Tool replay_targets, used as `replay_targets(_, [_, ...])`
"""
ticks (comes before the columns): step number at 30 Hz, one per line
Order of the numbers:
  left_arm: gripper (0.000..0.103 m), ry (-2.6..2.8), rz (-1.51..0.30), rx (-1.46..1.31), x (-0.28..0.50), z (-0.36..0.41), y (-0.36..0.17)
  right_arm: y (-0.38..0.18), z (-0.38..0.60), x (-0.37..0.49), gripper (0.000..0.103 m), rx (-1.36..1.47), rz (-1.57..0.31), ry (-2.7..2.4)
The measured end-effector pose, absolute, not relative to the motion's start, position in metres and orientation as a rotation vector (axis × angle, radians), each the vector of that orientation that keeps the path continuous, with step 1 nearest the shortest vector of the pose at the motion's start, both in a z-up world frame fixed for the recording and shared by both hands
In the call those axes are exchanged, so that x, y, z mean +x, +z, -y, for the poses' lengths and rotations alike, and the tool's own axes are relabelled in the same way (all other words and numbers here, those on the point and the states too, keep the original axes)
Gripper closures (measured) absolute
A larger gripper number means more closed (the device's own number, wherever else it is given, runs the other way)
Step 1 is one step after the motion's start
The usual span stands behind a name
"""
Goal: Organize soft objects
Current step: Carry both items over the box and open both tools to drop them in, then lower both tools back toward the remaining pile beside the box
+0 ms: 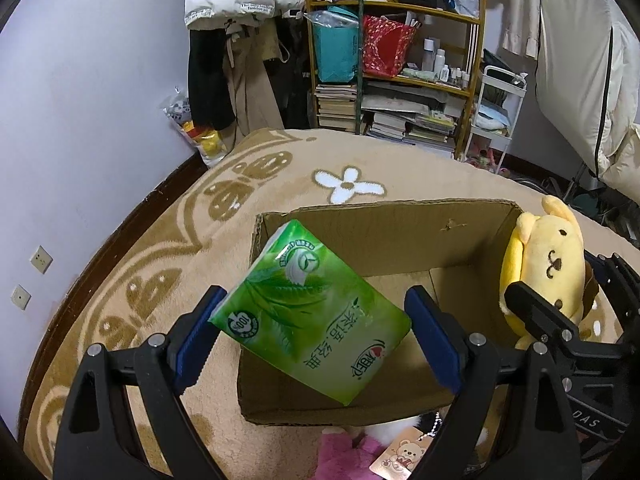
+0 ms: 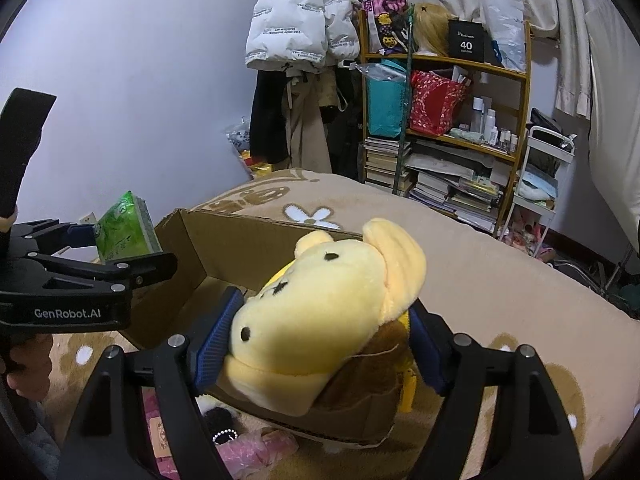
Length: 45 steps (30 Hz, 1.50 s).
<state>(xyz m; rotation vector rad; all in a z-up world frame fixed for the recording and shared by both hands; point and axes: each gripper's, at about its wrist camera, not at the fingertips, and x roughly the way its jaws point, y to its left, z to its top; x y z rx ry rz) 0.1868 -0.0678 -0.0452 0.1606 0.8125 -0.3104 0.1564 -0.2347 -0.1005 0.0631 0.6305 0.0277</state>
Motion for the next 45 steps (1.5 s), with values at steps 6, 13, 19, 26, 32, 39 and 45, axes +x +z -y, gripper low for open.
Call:
replay_targets(6, [0.014, -0.308, -0.801, 0.173, 0.186, 0.068, -0.046, -0.104, 0.235, 0.159, 0.019, 0.074, -0.648, 0.032])
replay_targets(13, [0.013, -0.306, -0.827, 0.163, 0.187, 0.066, -0.047, -0.104, 0.236, 0.161, 0.017, 0.084, -0.661, 0.033])
replay_targets(19, [0.007, -0.298, -0.818, 0.169, 0.184, 0.065, -0.045, -0.104, 0.234, 0.158, 0.007, 0.082, -0.649, 0.033])
replay_targets(26, [0.003, -0.297, -0.792, 0.175, 0.179, 0.063, -0.038, -0.099, 0.234, 0.154, 0.002, 0.094, -0.639, 0.024])
replay_targets(32, [0.003, -0.284, -0.795, 0.181, 0.171, 0.058, -0.032, -0.093, 0.233, 0.147, 0.001, 0.106, -0.627, 0.014])
replay_targets(39, [0.003, -0.267, -0.817, 0.177, 0.156, 0.046, -0.022, -0.081, 0.235, 0.132, 0.001, 0.129, -0.611, 0.003])
replay_targets(45, [0.003, -0.242, -0.833, 0.216, 0.139, 0.039, -0.015, -0.066, 0.239, 0.111, 0.001, 0.168, -0.621, -0.009])
